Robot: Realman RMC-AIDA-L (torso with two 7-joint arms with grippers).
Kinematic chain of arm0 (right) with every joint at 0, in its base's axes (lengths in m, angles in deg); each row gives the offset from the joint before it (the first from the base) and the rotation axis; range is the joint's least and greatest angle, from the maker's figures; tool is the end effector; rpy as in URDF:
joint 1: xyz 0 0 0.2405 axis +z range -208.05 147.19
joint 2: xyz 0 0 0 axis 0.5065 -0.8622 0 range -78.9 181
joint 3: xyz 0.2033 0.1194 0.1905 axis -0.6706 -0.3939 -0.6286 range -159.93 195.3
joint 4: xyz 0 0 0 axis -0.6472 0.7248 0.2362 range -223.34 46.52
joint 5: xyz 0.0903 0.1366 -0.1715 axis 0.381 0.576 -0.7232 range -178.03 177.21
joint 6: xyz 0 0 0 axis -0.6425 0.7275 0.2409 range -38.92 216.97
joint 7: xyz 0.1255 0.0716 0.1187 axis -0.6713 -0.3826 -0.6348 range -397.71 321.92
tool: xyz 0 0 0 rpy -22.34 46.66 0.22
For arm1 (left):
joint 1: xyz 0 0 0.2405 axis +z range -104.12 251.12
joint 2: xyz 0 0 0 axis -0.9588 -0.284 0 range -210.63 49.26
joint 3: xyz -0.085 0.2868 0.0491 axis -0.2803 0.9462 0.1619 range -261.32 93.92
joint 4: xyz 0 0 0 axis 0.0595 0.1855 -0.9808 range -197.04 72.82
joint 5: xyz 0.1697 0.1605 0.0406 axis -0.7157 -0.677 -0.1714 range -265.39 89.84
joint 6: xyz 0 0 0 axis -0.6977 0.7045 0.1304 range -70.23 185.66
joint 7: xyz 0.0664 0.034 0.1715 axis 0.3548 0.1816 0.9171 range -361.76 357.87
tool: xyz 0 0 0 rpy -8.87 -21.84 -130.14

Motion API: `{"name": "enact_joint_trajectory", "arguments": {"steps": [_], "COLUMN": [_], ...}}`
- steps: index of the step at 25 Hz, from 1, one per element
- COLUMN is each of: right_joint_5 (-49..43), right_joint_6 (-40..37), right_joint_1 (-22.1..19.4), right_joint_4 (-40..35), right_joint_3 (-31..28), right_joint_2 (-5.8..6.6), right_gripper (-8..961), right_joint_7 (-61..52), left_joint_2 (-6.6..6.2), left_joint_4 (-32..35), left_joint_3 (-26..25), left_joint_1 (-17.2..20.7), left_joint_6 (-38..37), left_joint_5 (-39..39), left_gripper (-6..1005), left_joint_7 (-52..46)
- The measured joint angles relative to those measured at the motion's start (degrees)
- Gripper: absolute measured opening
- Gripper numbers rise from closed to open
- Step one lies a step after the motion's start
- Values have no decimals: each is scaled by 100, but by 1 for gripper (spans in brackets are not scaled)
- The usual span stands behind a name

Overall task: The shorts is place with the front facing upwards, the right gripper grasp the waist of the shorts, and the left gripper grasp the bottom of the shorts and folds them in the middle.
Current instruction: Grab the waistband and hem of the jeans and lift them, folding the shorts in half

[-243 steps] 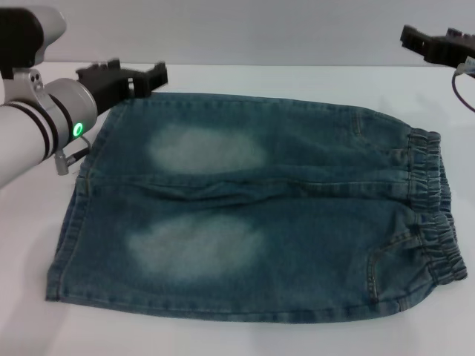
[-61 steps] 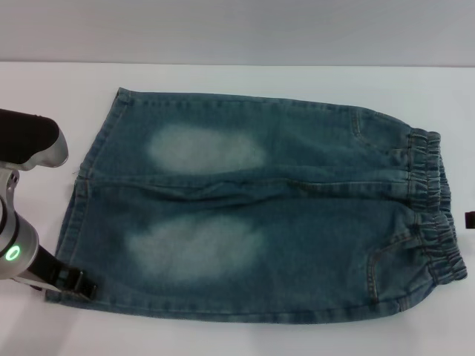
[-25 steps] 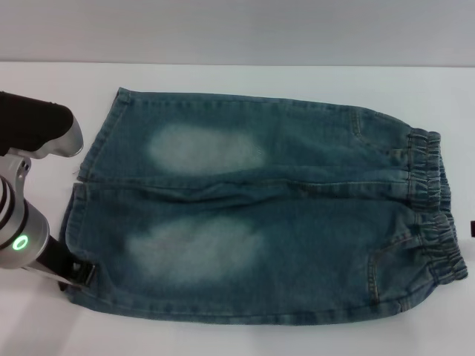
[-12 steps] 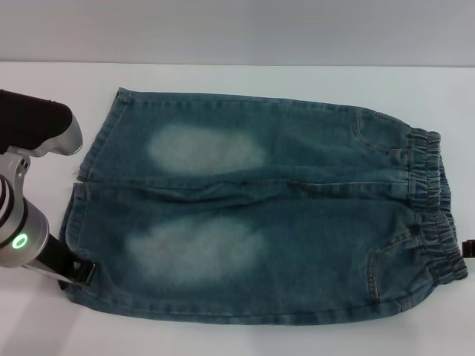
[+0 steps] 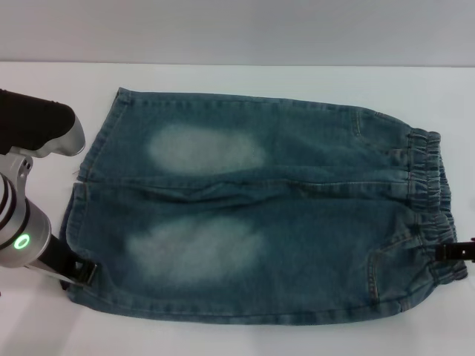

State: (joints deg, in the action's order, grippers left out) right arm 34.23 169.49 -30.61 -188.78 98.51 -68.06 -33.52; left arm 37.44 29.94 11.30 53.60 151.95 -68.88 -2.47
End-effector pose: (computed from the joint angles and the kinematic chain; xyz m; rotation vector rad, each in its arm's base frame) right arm 0.3261 0.3030 -0.0061 -1.9070 1.6547 -0.0905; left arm -0.2794 0.3385 -0.0525 -2.0874 -1.3755 0.6709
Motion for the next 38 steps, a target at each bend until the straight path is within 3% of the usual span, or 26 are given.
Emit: {"name": "enact_joint_trajectory", "arguments": {"steps": [38], "right_joint_5": [184], "right_joint_6": [-435], "right_joint_1": [122], "right_joint_4": [691], "right_joint_3": [91], "right_joint_2": [18], "right_gripper": [685], "right_joint_7": [99], "left_joint_2": [9], "left_joint_4": [-29], "left_joint_3": [0], "left_joint_1": [-32], "left_joint_6": [6], "left_joint_5": [9], "left_gripper": [80], "left_joint_7": [64]}}
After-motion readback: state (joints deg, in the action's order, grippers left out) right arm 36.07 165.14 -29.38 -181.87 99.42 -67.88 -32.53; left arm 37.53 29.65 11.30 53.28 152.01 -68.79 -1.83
